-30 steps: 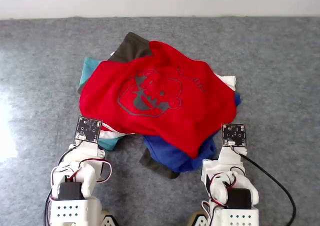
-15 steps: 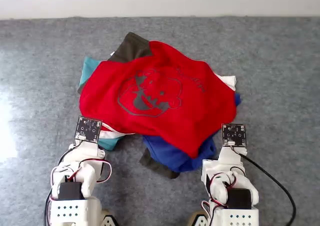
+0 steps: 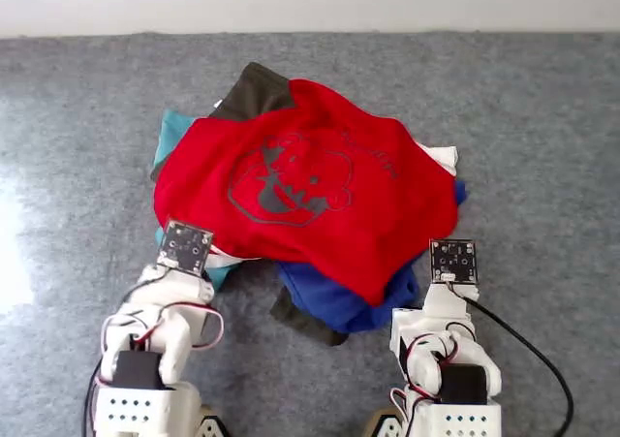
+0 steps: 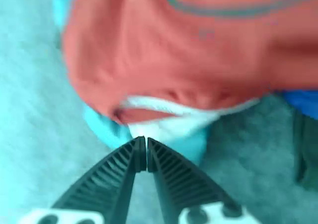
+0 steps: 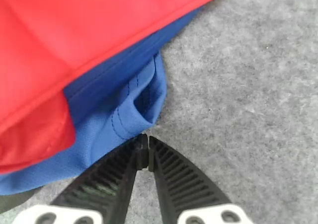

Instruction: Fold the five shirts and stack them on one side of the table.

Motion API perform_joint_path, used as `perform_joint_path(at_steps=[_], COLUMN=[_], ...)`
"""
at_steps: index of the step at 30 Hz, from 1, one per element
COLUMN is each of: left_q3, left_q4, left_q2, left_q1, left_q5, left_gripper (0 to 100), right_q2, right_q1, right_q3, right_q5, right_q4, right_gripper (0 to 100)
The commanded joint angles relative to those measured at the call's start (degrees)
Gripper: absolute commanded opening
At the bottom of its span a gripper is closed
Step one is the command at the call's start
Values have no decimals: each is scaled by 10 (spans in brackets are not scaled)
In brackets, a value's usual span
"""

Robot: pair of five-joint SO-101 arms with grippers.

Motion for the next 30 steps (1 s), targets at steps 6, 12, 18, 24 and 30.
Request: perform_joint_path(at_steps=[6, 12, 18, 24, 30], left_q3=[-189, -359, -637, -822, -889], left_q4=[3, 121, 280, 375, 356], left_q2=[28, 244, 501, 718, 870], left_q1=[-13, 15, 76, 150, 181], left_q5=[-149, -197, -199, -221, -224], left_gripper=[16, 120, 252, 350, 349], right_q2=[-4, -4, -4, -4, -4], right_q1=[0, 0, 0, 0, 0], right_q3=[8, 8, 8, 8, 8], right_q5=[-6, -6, -6, -6, -6], right_q4=[4, 4, 4, 4, 4], right_gripper=[10, 10, 10, 10, 10])
